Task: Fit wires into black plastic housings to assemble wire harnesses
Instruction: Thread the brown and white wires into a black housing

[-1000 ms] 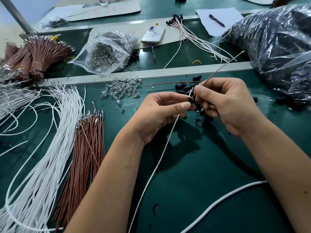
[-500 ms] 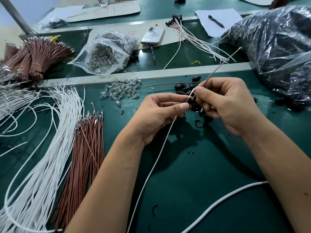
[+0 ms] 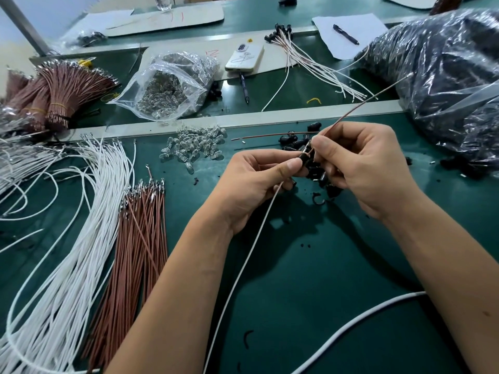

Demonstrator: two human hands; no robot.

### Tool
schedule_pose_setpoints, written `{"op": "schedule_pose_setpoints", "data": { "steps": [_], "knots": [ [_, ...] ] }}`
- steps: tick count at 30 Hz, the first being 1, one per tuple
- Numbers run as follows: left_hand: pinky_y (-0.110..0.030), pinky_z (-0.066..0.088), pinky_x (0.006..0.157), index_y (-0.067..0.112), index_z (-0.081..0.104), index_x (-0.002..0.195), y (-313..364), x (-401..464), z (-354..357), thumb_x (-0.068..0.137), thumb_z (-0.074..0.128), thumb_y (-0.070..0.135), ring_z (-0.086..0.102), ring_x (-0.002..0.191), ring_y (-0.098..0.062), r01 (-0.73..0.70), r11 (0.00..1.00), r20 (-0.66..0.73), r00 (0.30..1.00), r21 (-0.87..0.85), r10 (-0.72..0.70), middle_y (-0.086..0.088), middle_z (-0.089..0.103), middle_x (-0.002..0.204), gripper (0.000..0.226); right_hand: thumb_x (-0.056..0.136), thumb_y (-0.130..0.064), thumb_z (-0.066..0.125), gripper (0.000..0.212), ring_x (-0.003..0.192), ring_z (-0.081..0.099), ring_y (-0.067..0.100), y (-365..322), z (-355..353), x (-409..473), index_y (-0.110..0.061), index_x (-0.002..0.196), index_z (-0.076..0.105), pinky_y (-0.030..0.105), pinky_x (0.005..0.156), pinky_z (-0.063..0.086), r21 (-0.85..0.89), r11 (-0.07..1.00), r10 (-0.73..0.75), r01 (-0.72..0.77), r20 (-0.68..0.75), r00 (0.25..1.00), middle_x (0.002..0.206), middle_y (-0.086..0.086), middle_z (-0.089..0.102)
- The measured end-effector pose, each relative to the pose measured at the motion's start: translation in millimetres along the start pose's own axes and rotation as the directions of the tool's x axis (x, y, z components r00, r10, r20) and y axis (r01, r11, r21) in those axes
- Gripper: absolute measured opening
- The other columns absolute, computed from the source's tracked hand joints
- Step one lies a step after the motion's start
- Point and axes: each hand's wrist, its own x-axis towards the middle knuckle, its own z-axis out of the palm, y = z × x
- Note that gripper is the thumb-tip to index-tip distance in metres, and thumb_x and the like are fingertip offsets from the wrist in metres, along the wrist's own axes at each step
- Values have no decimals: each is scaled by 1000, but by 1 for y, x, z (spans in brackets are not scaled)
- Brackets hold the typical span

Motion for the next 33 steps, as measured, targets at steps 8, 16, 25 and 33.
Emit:
{"op": "schedule_pose_setpoints", "data": {
  "steps": [8,16,25,33],
  "knots": [
    [-16,51,64,11,79,100,0,0,2,75,76,21,61,65,-11,-23,1000,10,1000,-15,23,-7,74,82,27,95,-11,69,14,49,46,9,-1,0,0,-7,82,68,18,37,31,148,988,42,-46,29,999,68,4,63],
    [-17,53,69,14,79,91,1,0,2,73,78,22,63,64,-11,-3,1000,-35,999,8,4,-10,75,83,20,98,-8,68,20,48,46,9,0,-1,1,-11,78,70,18,37,31,91,995,38,-39,14,999,66,4,63],
    [-17,52,61,15,77,79,6,-3,2,76,74,25,62,59,-12,48,998,-2,999,-36,-48,-8,74,76,11,99,-8,64,18,48,44,8,-4,1,1,-4,82,64,16,36,29,158,976,141,-147,50,989,67,3,61],
    [-16,53,58,11,76,81,9,-6,1,77,71,20,65,60,-11,119,985,68,992,-125,-111,-10,75,79,11,96,-11,65,17,48,44,8,-7,4,-1,-6,81,64,15,36,29,196,968,142,-153,70,987,66,2,61]
  ]
}}
